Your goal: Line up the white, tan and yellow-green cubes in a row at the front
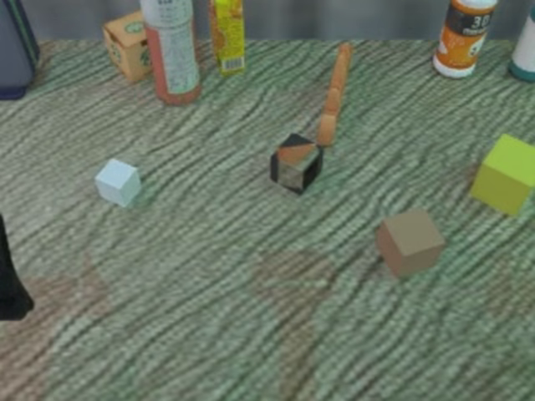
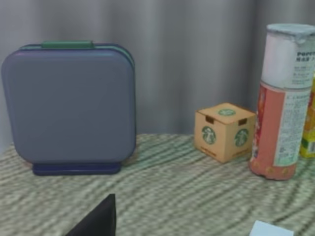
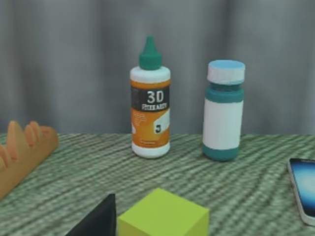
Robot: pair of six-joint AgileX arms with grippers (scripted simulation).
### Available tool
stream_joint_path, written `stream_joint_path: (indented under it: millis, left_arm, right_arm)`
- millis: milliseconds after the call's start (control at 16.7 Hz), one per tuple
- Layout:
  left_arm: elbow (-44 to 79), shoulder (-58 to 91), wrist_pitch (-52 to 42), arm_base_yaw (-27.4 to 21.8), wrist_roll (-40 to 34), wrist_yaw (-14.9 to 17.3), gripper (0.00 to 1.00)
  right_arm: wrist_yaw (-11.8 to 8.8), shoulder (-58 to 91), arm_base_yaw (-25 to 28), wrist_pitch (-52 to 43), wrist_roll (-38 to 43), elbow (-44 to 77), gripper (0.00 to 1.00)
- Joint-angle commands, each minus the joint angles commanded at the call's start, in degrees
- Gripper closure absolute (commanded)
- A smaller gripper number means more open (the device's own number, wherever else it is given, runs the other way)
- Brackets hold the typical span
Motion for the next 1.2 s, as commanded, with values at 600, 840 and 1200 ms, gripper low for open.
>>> stream_joint_path:
  millis: [600, 840, 1200]
  left_arm:
    - [20.88, 21.39, -13.11, -1.94, 3.29, 0.19, 0.00]
    - [41.54, 45.91, -25.84, -3.52, 6.54, 0.09, 0.00]
    - [73.71, 87.78, -46.91, -6.28, 11.89, -0.09, 0.00]
  right_arm:
    - [0.00, 0.00, 0.00, 0.00, 0.00, 0.00, 0.00]
    - [0.00, 0.00, 0.00, 0.00, 0.00, 0.00, 0.00]
    - [0.00, 0.00, 0.00, 0.00, 0.00, 0.00, 0.00]
